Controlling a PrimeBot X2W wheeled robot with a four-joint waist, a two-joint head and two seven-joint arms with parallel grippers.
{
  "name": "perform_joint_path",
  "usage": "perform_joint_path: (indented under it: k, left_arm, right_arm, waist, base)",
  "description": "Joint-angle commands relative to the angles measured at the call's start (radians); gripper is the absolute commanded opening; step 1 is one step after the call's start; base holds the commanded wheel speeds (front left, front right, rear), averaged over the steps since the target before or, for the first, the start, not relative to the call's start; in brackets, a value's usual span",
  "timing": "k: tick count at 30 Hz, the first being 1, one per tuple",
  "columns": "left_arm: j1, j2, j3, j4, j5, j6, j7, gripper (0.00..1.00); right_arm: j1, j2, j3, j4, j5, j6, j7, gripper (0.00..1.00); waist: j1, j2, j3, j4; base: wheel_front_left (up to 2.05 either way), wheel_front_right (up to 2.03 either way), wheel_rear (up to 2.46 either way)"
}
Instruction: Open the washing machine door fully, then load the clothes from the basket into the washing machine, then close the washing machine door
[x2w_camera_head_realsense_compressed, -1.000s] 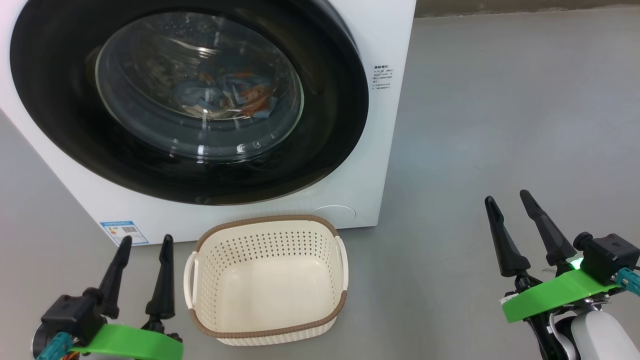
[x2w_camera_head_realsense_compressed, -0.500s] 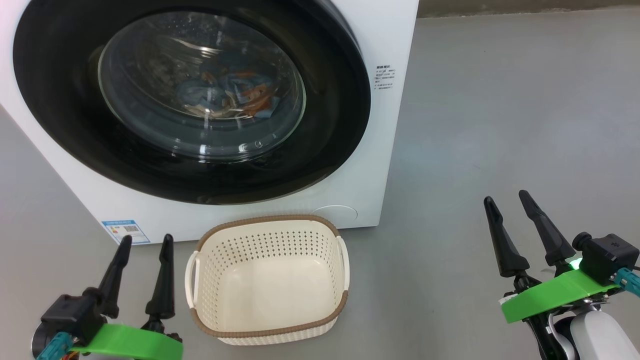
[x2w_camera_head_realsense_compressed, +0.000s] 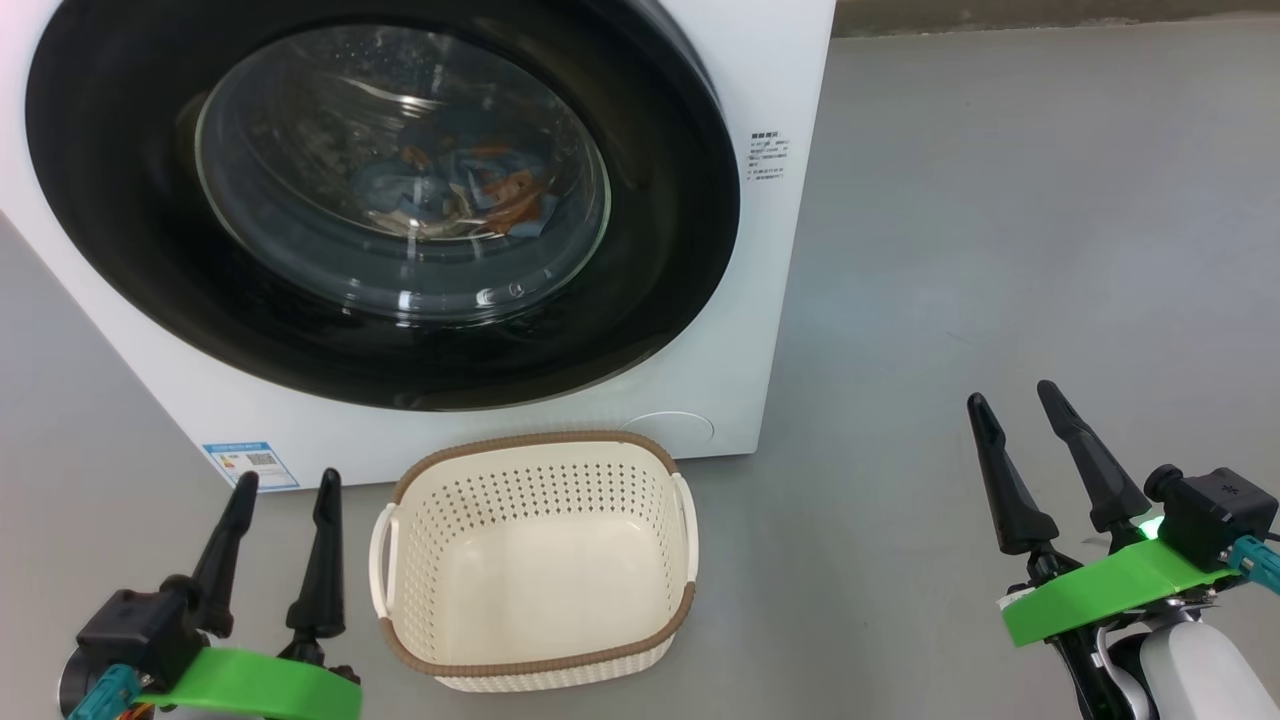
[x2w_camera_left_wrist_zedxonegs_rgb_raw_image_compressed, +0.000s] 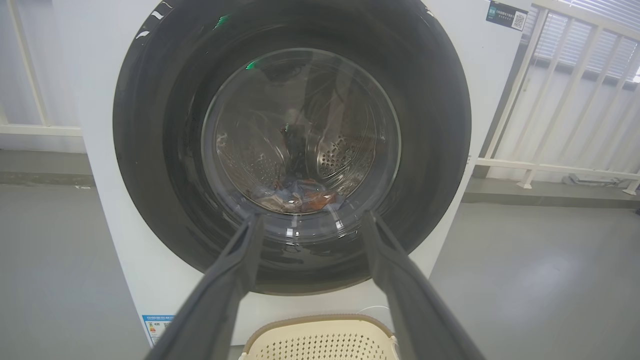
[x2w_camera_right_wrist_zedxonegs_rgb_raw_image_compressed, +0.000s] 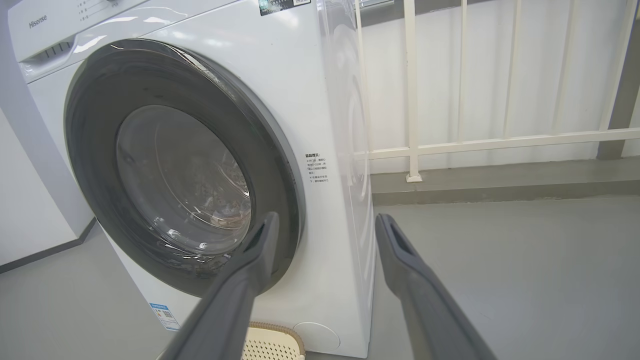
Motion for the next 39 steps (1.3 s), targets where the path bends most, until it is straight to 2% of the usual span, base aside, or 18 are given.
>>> perform_joint_path:
  k: [1, 18, 19, 23, 29, 39]
  left_arm:
    - [-0.017, 0.022, 0.037, -0.019, 0.005, -0.003, -0.006, 1.00]
    - [-0.020, 0.022, 0.042, -0.018, 0.017, -0.003, -0.006, 1.00]
    - [0.000, 0.000, 0.004, 0.003, 0.002, 0.000, 0.000, 0.00]
    - [0.019, -0.020, -0.005, 0.043, -0.004, 0.000, 0.001, 0.00]
    - [0.018, -0.022, 0.003, 0.045, -0.066, 0.001, 0.017, 0.00]
    - [0.013, -0.026, 0.017, 0.054, -0.168, 0.003, 0.044, 0.00]
  right_arm:
    - [0.003, -0.001, 0.025, -0.024, -0.003, -0.007, -0.005, 1.00]
    - [0.003, 0.004, 0.025, -0.026, -0.004, -0.007, -0.005, 1.00]
    - [0.000, 0.005, 0.000, 0.000, 0.000, 0.000, 0.000, 0.00]
    - [0.019, 0.021, 0.000, 0.043, 0.005, 0.001, 0.001, 0.00]
    - [0.024, 0.026, -0.010, 0.041, 0.063, 0.000, 0.017, 0.00]
    - [0.027, 0.035, -0.027, 0.040, 0.160, 0.000, 0.044, 0.00]
  waist:
    - [0.0000, 0.0000, 0.001, -0.001]
    - [0.0000, 0.0000, 0.005, -0.001]
    - [0.0000, 0.0000, 0.005, -0.001]
    - [0.0000, 0.0000, 0.005, -0.001]
    - [0.0015, 0.0000, 0.001, 0.000]
    - [0.0001, 0.0000, -0.001, 0.003]
  base:
    - [0.00, 0.00, 0.00]
    - [0.00, 0.00, 0.00]
    - [0.00, 0.00, 0.00]
    - [0.00, 0.00, 0.00]
    - [0.00, 0.00, 0.00]
    - [0.00, 0.00, 0.00]
